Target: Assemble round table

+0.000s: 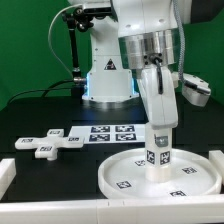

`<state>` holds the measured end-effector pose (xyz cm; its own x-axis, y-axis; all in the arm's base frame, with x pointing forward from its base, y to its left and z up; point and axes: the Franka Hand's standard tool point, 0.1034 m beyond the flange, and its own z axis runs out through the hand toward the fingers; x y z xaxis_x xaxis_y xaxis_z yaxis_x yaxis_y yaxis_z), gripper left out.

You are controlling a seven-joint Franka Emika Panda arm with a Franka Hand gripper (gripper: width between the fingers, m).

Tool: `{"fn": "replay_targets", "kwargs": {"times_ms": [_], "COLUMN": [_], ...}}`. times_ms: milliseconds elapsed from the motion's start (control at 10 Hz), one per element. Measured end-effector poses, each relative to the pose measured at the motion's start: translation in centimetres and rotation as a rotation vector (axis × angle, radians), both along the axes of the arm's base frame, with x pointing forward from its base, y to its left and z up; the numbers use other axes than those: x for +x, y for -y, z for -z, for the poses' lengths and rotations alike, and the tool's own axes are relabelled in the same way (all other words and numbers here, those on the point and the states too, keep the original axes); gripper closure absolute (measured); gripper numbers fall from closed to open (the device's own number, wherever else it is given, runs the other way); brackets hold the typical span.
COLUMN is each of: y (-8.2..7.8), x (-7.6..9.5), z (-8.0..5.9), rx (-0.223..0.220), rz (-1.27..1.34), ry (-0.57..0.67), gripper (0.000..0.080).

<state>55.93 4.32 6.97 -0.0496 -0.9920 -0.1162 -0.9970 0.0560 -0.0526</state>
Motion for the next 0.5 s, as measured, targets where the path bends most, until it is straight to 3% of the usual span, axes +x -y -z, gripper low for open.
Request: {"fn": "replay_targets", "kwargs": {"times_ms": [100,500], "y": [-0.04,-0.95], "x": [-0.01,-0.35], "z": [0.02,-0.62], "rx": [0.000,-0.004], "rz": [-0.006,-0.355], "ry": [0.000,0.001], "gripper": [0.0175,0.0151]}}
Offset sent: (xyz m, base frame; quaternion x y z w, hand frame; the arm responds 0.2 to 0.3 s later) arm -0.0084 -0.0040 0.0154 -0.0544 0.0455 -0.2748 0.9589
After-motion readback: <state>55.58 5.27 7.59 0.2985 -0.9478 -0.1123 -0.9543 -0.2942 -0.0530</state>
